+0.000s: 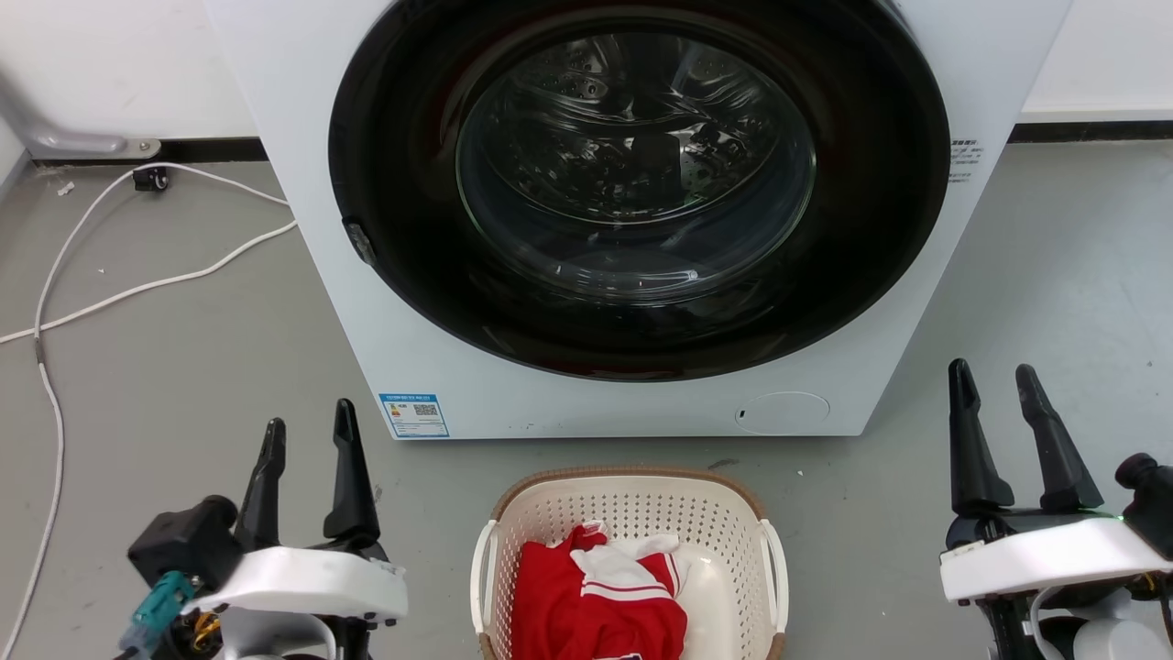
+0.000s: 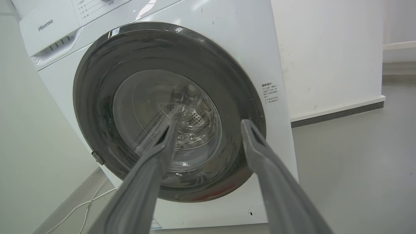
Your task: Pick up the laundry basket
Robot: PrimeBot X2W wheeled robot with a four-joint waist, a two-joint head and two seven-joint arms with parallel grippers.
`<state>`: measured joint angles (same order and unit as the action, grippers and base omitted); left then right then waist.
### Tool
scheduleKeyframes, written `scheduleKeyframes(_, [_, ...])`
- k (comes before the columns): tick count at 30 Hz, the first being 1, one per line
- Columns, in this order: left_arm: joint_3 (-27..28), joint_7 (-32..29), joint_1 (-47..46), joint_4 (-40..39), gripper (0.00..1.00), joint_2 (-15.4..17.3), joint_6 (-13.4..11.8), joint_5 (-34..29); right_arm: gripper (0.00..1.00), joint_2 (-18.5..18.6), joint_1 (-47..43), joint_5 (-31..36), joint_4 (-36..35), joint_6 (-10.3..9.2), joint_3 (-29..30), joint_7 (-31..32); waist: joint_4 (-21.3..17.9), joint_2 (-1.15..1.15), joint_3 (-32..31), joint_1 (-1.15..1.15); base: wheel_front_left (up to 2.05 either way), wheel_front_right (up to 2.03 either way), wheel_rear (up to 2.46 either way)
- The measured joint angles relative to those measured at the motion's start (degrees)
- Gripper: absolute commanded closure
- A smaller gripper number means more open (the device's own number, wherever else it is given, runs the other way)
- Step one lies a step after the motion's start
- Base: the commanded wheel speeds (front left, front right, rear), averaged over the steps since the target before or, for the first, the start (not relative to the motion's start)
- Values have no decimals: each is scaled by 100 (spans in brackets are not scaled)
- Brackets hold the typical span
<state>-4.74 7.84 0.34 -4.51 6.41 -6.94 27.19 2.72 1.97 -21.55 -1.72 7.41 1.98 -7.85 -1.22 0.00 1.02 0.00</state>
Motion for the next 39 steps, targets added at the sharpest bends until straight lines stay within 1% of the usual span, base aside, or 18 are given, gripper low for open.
scheduleKeyframes(10, [-759, 153, -7, -57, 0, 425, -641, -556, 0, 1, -72, 620, 91, 0, -13, -134, -13, 0, 8, 0, 0, 0, 0])
scheduleKeyframes(17, [-1277, 245, -98, -81, 0, 745, -945, -970, 0, 1, -72, 1079, 37, 0, -63, -244, -25, 0, 38, 0, 0, 0, 0])
scheduleKeyframes(24, [-1682, 341, -159, 81, 0, 925, -1176, -1196, 0, 2, -80, 1559, 24, 1, -113, -331, -36, 0, 51, 0, 0, 0, 0])
scheduleKeyframes(27, [-1692, 369, -159, 177, 0, 881, -1166, -1088, 0, 2, -83, 1729, 24, 1, -130, -375, -40, 0, 51, 0, 0, 0, 0])
scheduleKeyframes(30, [-1617, 403, -150, 240, 0, 850, -1040, -1073, 0, 2, -89, 1815, 43, 1, -116, -400, -47, 0, 53, 0, 0, 0, 0])
scheduleKeyframes(36, [-1389, 480, -51, 265, 0, 700, -815, -1247, 0, 5, -185, 1516, 345, 9, -35, -476, -59, 0, 44, 0, 0, 0, 0])
scheduleKeyframes(39, [-1302, 505, 1, 301, 0, 619, -628, -1336, 0, 9, -197, 1491, 499, 9, -15, -516, -67, 0, 35, 0, 0, 0, 0])
